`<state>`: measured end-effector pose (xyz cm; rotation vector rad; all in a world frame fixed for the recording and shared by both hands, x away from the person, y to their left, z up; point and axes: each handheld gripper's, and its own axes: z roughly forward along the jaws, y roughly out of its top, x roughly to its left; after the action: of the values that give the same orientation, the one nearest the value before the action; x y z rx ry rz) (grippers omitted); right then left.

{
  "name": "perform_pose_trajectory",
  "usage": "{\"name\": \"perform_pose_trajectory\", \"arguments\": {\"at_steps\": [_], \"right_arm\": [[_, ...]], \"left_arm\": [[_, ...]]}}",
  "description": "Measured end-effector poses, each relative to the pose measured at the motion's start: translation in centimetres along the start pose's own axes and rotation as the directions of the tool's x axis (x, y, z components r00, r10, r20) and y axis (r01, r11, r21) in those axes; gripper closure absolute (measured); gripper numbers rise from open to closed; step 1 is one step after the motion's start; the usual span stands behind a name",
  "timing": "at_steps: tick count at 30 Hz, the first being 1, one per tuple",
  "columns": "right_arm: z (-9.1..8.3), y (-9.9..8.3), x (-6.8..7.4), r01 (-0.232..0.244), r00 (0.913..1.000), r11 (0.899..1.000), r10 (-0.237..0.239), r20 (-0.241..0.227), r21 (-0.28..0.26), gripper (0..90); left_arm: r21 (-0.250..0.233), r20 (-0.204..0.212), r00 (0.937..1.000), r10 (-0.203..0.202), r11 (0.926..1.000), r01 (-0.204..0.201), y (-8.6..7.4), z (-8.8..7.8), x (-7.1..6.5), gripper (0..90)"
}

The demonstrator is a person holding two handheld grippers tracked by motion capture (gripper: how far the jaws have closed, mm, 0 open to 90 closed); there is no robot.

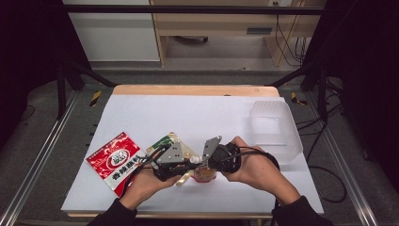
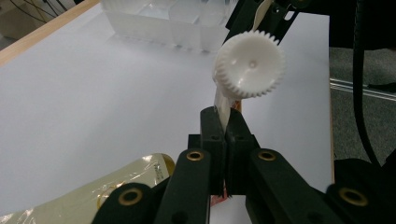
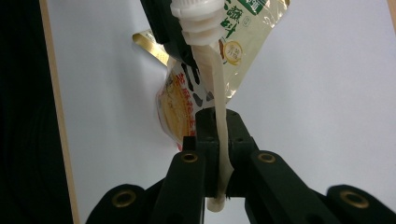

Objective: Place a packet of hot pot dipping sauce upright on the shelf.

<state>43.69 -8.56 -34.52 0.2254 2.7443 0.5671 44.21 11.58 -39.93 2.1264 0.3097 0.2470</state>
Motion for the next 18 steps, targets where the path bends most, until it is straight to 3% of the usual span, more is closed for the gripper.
{"name": "perform_pose_trajectory", "arguments": {"at_steps": [6,7,9,13,18], "right_arm": [[-0.3,0.0,-0.4,-0.013,0.9996,1.0,0.013,-0.024,-0.019,88.3],[-0.5,-0.1,-0.5,-0.019,0.9994,1.0,0.018,-0.03,-0.024,88.4],[-0.8,-0.2,-0.8,-0.025,0.999,0.999,0.024,-0.038,-0.033,88.5],[-1.3,-0.3,-1.2,-0.031,0.9988,0.999,0.029,-0.039,-0.039,88.6],[-1.9,-0.6,-1.9,-0.032,0.9989,0.999,0.031,-0.035,-0.032,88.7]], "left_arm": [[-0.021,-0.044,0.9988,-0.022,0.9996,0.021,-0.2,-0.5,0.1,55.4],[-0.018,-0.047,0.9987,-0.021,0.9996,0.02,-0.3,-0.6,0.1,55.4],[-0.012,-0.057,0.9974,-0.043,0.999,0.043,-0.7,-0.8,0.3,44.3],[-0.008,-0.07,0.9947,-0.075,0.9972,0.075,-1.3,-1.0,0.5,31.7],[0.021,-0.094,0.9916,-0.089,0.9956,0.091,-2.6,-1.7,0.2,22.6]]}}
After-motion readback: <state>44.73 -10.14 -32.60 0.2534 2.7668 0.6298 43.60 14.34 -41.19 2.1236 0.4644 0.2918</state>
